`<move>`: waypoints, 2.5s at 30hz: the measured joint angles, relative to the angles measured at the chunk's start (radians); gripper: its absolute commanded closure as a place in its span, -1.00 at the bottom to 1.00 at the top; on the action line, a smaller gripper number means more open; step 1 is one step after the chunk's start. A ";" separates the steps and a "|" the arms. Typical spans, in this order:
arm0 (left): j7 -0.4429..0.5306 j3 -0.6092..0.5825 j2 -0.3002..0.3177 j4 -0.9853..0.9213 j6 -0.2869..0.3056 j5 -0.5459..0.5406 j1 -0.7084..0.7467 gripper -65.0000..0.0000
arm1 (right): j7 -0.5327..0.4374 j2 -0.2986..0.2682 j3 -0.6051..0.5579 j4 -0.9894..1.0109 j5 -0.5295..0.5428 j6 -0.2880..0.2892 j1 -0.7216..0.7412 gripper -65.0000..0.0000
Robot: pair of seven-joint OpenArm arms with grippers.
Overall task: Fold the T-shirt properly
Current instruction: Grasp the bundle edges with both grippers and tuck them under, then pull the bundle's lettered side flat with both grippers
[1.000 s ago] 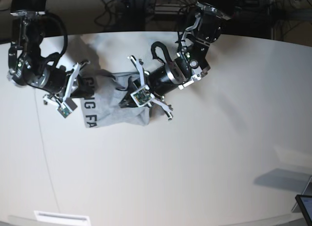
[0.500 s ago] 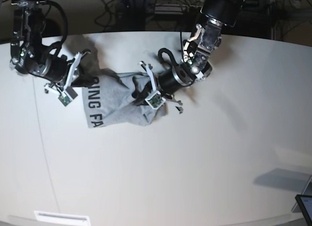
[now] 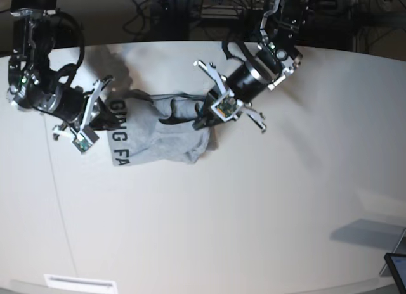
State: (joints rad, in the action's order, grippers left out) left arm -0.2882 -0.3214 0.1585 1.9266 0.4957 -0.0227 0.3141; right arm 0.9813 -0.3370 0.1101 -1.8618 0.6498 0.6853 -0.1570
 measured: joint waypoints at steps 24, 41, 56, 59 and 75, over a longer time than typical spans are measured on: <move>-0.063 0.016 0.035 -0.035 -0.048 -0.001 0.167 1.00 | -0.087 -0.012 -0.292 0.253 -0.515 0.006 0.319 1.00; -0.036 0.005 0.011 -0.226 -0.047 -0.014 0.040 1.00 | -0.206 -0.012 -0.294 0.507 -0.515 0.006 0.397 1.00; -0.071 0.002 -0.005 -0.285 -0.044 -0.004 -0.081 1.00 | -0.264 -0.015 -0.286 0.489 -0.500 -0.018 0.314 1.00; -0.037 0.003 -0.003 -0.344 -0.044 -0.014 -0.124 1.00 | -0.278 -0.018 -0.285 0.481 -0.499 -0.023 0.296 1.00; -0.018 -0.115 -0.011 -0.540 -0.051 -0.024 -0.345 1.00 | -0.344 -0.017 -0.265 0.312 -0.473 -0.050 0.087 1.00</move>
State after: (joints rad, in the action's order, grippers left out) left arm -0.3061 -0.4366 0.1471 1.3865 0.4450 -0.0471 -0.0311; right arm 0.6373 -0.3542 -0.1551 -1.5497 0.1764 0.6350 -0.0696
